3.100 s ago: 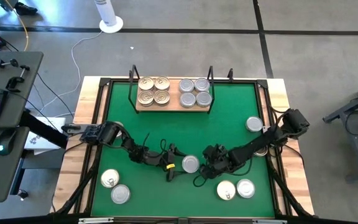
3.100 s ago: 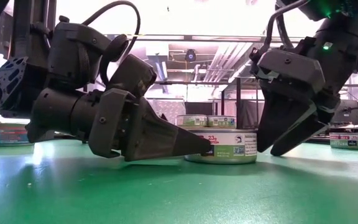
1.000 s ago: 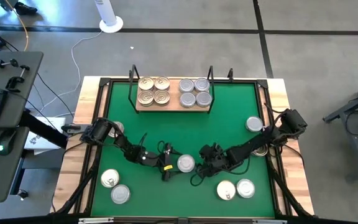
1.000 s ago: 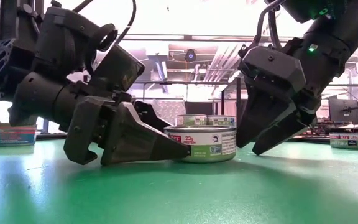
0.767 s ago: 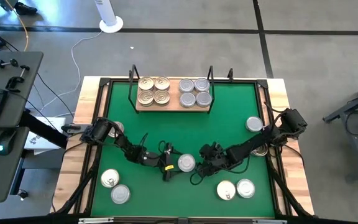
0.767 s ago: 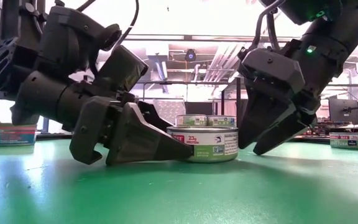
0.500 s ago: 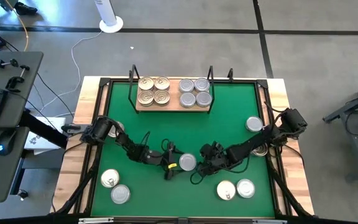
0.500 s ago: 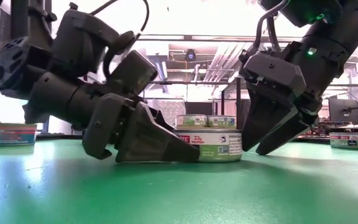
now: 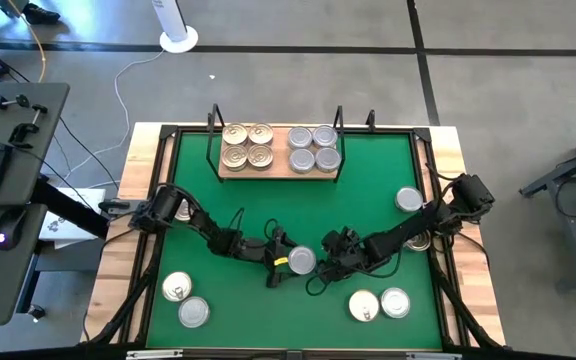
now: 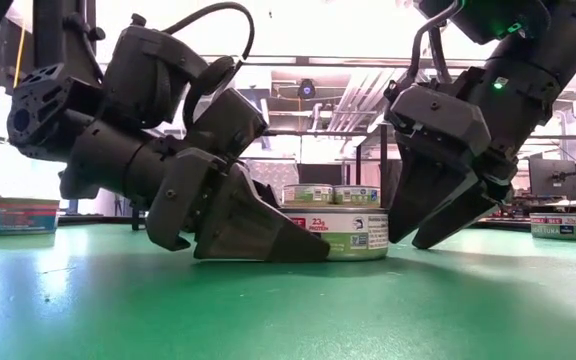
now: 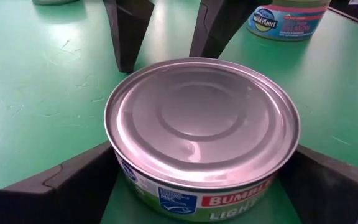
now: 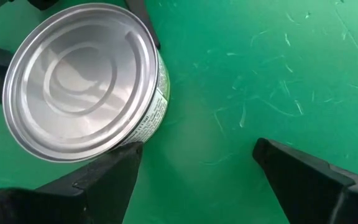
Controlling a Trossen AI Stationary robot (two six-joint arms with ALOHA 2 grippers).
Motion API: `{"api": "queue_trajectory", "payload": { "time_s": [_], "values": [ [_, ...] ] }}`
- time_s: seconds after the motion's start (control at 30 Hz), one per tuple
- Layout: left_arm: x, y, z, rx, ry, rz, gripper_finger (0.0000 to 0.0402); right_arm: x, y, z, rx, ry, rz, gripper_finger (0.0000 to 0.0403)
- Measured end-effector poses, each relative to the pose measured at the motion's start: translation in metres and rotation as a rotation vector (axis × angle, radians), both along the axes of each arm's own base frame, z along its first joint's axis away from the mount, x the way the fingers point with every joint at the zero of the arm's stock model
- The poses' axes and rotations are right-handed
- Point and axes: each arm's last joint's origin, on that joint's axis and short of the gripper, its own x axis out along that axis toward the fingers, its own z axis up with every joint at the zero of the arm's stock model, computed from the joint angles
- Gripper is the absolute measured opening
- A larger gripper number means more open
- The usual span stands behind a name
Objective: Stack canned seafood by type on shelf
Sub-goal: Stack the green tuna can on top of the other green tuna can on the shelf
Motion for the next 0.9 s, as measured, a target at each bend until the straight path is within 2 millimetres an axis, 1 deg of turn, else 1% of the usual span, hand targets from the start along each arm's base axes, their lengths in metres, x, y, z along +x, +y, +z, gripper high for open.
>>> {"api": "queue_trajectory", "payload": {
  "time_s": [0.17,0.47,0.73,0.9],
  "values": [
    [0.0041,-0.0007,0.0017,-0.017,-0.003,0.016,0.0400,-0.0005,-0.0006,-0.0002,-0.021,0.003,0.000,0.0332],
    [0.0033,-0.0072,0.0018,-0.033,-0.003,0.083,0.0394,-0.0014,-0.0010,-0.0004,-0.036,0.006,-0.011,0.0332],
    [0.0036,-0.0072,0.0024,-0.006,-0.006,0.062,0.0396,-0.0013,-0.0008,-0.0001,-0.034,0.005,-0.013,0.0332],
    [0.0044,-0.0050,0.0031,-0.076,-0.005,0.082,0.0397,-0.0017,-0.0011,-0.0003,-0.036,0.009,-0.017,0.0332]
  ]
}}
